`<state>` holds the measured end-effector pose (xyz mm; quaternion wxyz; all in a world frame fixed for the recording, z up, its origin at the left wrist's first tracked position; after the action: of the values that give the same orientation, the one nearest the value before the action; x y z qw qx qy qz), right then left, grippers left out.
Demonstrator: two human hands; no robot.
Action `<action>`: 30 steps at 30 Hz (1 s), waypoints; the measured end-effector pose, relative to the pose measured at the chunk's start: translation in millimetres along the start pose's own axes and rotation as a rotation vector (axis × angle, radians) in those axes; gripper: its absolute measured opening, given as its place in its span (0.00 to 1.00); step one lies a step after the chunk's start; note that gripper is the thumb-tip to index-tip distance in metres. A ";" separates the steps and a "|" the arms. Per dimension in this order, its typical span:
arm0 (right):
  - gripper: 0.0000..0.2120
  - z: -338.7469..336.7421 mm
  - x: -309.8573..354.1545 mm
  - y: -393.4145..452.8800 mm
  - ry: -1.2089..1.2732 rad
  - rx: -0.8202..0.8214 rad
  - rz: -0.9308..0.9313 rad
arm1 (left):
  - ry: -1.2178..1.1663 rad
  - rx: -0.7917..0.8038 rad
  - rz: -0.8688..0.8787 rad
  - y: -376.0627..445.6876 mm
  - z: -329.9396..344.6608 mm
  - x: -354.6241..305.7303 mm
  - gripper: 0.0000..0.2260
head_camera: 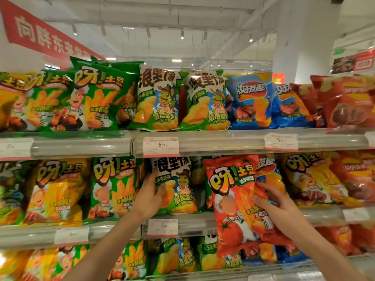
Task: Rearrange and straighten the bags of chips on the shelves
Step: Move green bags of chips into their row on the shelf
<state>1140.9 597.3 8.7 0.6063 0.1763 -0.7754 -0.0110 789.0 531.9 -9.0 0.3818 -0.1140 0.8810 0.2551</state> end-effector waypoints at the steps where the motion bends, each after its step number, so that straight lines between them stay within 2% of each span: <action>1: 0.19 0.8 -1.8 0.9 0.008 0.003 -0.002 | 0.027 -0.012 0.011 -2.4 -0.6 -1.6 0.28; 7: 0.19 19.8 -5.8 1.4 0.155 0.062 0.024 | 0.093 -0.116 0.122 -37.6 -8.1 -24.6 0.25; 9: 0.22 32.2 -4.9 -1.6 0.199 0.069 0.023 | 0.005 -0.090 0.107 -55.6 -9.5 -33.6 0.24; 12: 0.24 61.0 -2.1 -6.6 0.264 0.121 0.019 | -0.226 0.010 -0.009 -81.8 -13.9 -37.1 0.27; 17: 0.20 120.3 12.1 -20.8 0.320 0.228 -0.004 | -0.409 0.109 -0.104 -116.3 -35.7 -25.5 0.31; 23: 0.26 204.8 46.0 -53.5 0.301 0.364 0.041 | -0.302 0.026 -0.094 -155.9 -106.3 -2.1 0.33; 27: 0.21 273.6 77.9 -86.1 0.292 0.410 0.000 | -0.375 -0.048 -0.122 -184.4 -172.1 33.9 0.28; 30: 0.21 336.1 97.9 -115.9 0.286 0.461 0.027 | -0.341 -0.097 -0.148 -209.3 -225.4 76.9 0.31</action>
<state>833.9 394.5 -15.4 0.6536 0.2989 -0.6663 0.1988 680.8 233.9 -10.7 0.5373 -0.1518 0.7794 0.2842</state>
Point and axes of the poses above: each hand's wrist, its own y-axis towards the middle knuckle, its own z-axis out of the palm, x = y × z, the point moved 4 cm from there along y, towards the middle knuckle, and after that the axes turned 1 degree about z, right-handed, at the moved point
